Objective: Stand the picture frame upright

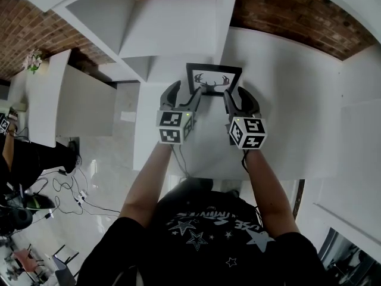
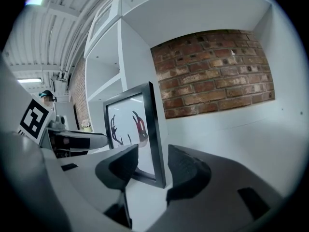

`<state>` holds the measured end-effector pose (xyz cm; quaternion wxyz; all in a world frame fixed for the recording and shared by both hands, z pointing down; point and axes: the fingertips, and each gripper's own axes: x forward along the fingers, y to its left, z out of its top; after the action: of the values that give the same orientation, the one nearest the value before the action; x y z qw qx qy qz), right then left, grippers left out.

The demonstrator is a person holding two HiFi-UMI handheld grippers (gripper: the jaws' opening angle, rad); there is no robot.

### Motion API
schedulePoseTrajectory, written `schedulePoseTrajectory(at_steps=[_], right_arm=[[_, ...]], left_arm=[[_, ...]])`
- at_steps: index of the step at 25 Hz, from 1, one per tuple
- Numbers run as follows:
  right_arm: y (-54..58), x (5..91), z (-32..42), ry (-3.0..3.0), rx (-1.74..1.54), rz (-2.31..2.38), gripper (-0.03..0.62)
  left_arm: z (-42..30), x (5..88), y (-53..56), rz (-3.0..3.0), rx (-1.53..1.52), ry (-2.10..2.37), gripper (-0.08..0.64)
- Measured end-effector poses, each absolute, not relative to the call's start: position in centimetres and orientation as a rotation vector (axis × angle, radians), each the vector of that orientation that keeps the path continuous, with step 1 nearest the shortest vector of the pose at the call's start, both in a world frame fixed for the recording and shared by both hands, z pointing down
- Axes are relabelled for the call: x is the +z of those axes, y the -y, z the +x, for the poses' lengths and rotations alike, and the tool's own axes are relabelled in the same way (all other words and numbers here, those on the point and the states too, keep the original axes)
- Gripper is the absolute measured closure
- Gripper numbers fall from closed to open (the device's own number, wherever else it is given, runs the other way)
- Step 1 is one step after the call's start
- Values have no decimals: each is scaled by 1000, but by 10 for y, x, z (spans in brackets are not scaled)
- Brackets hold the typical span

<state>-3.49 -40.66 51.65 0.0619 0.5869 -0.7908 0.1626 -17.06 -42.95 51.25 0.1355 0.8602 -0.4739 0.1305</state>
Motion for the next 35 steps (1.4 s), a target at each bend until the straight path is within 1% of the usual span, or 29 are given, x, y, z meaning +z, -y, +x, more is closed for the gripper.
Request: schedulePoseTrajectory(at_steps=[7, 16, 22, 27, 31, 35], right_arm=[[388, 505, -31, 2406, 470, 1784, 407], [341, 474, -21, 2481, 406, 1762, 408], [299, 460, -14, 2533, 377, 1731, 409], [259, 448, -5, 2558, 377, 1728, 447], [227, 439, 5, 2576, 359, 1726, 461], [195, 430, 16, 2589, 339, 1724, 485]], left_arm=[[-177, 510, 402, 2455, 359, 1414, 298], [-183, 472, 351, 2415, 271, 1563, 298], [-169, 456, 305, 2422, 247, 1596, 319], [-157, 446, 258, 2427, 252, 1598, 381], [-150, 435, 226, 2428, 218, 1634, 437], [-141, 429, 193, 2426, 218, 1645, 472]])
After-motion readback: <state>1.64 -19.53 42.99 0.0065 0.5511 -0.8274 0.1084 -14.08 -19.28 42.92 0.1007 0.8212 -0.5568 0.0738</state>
